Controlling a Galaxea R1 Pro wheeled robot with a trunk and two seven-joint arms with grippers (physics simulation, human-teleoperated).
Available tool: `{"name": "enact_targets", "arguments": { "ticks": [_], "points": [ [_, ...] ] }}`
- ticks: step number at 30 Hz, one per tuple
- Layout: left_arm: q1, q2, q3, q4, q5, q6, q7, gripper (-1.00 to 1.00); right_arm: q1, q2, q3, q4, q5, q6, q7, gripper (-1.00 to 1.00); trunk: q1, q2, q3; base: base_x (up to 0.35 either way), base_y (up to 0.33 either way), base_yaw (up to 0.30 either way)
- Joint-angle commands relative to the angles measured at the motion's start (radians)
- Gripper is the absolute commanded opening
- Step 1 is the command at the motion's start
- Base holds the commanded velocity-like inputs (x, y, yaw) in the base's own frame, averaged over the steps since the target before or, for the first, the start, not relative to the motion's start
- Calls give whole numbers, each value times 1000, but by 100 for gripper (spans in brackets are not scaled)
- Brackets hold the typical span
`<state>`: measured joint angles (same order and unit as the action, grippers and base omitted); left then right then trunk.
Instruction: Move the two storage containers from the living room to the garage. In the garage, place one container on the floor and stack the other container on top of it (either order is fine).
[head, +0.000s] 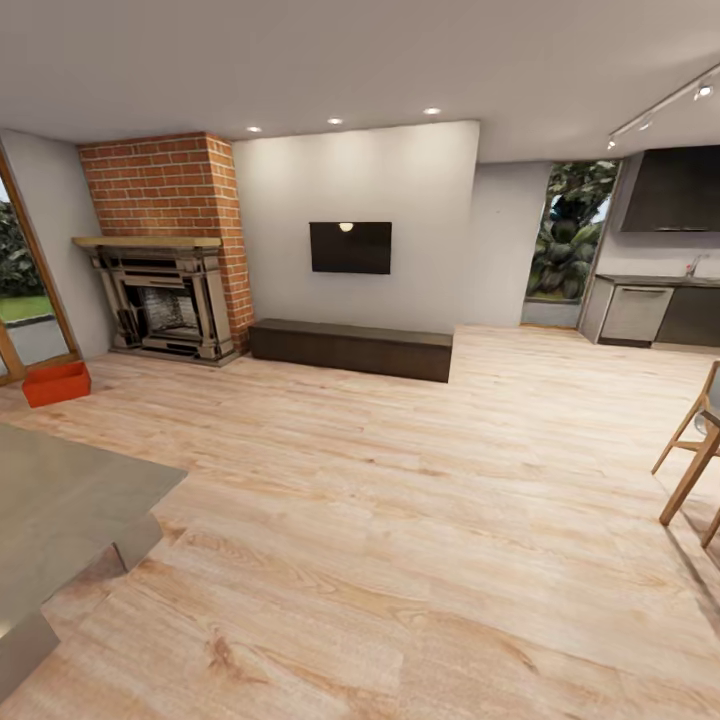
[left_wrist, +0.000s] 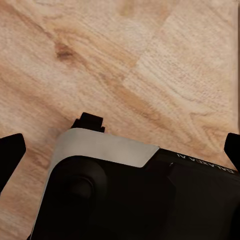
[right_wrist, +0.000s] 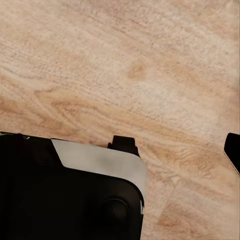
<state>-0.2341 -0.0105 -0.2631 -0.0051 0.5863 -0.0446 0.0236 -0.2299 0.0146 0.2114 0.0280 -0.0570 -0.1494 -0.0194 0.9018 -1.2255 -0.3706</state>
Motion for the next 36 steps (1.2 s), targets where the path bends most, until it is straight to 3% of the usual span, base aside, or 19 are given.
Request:
{"name": "enact_targets", "arguments": {
  "ticks": [1, 36],
  "points": [
    [-1, 0, -8, 0, 7, -3, 2, 100, -1, 1, 8, 3, -6, -5, -2, 100, 1, -1, -1, 322, 0, 0],
    [-1, 0, -9, 0, 7, -9, 2, 100, -1, -1, 8, 3, -6, -5, -2, 100, 1, -1, -1, 322, 0, 0]
  ]
}}
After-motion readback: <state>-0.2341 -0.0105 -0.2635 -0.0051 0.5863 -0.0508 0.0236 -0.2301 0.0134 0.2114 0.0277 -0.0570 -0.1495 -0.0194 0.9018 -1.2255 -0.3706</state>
